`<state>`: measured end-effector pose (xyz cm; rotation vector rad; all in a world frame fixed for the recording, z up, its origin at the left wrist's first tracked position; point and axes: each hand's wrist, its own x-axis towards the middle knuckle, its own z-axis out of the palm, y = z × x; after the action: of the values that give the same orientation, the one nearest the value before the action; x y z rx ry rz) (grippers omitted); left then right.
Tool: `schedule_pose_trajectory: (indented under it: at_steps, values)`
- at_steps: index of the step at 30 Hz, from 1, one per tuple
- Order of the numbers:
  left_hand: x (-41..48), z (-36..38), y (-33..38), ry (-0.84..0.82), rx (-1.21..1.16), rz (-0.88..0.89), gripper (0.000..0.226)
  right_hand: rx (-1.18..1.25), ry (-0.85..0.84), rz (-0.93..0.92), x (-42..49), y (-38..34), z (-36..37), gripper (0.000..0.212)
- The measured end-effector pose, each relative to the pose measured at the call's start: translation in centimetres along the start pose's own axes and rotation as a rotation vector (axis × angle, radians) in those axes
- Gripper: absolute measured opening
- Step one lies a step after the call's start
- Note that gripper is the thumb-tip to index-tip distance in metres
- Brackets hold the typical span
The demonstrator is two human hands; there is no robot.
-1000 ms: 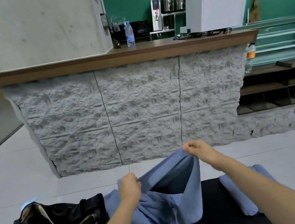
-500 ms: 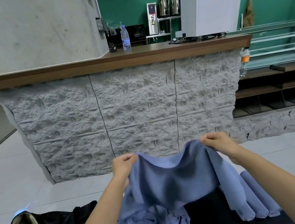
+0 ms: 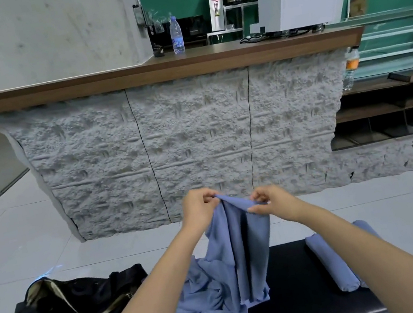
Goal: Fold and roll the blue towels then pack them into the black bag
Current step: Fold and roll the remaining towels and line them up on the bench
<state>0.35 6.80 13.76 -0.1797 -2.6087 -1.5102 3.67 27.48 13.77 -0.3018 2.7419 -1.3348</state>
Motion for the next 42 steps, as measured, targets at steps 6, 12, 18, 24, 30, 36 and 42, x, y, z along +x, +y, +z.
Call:
schedule_pose_trajectory:
  at_steps: [6, 12, 18, 24, 30, 36, 42]
  values:
    - [0.7, -1.9, -2.2, 0.040, 0.037, -0.092, 0.012, -0.228, 0.037, 0.078, -3.0, 5.1, -4.4, 0.026]
    - [-0.5, 0.3, -0.8, -0.154, -0.050, 0.051, 0.015, -0.147, 0.159, -0.033, -2.0, 2.1, -1.6, 0.036]
    - [-1.8, 1.5, 0.7, -0.304, -0.199, 0.154, 0.021, -0.197, 0.149, 0.031, 0.9, 1.6, 4.3, 0.013]
    - [-9.0, 2.2, -13.8, -0.374, 0.406, -0.235, 0.095, -0.085, 0.343, 0.249, -1.2, 7.2, 4.6, 0.012]
    - [-16.0, 6.4, -24.0, -0.748, 0.825, -0.306, 0.104, -0.051, 0.363, 0.378, -4.4, 13.3, 7.5, 0.019]
    - [-15.7, 7.0, -23.0, -0.735, 0.952, -0.231, 0.078, -0.112, 0.155, 0.523, -4.9, 14.8, 12.0, 0.023]
    - [-16.6, 6.2, -22.5, -0.639, 0.743, -0.162, 0.049, -0.154, 0.039, 0.513, -4.2, 13.8, 14.1, 0.008]
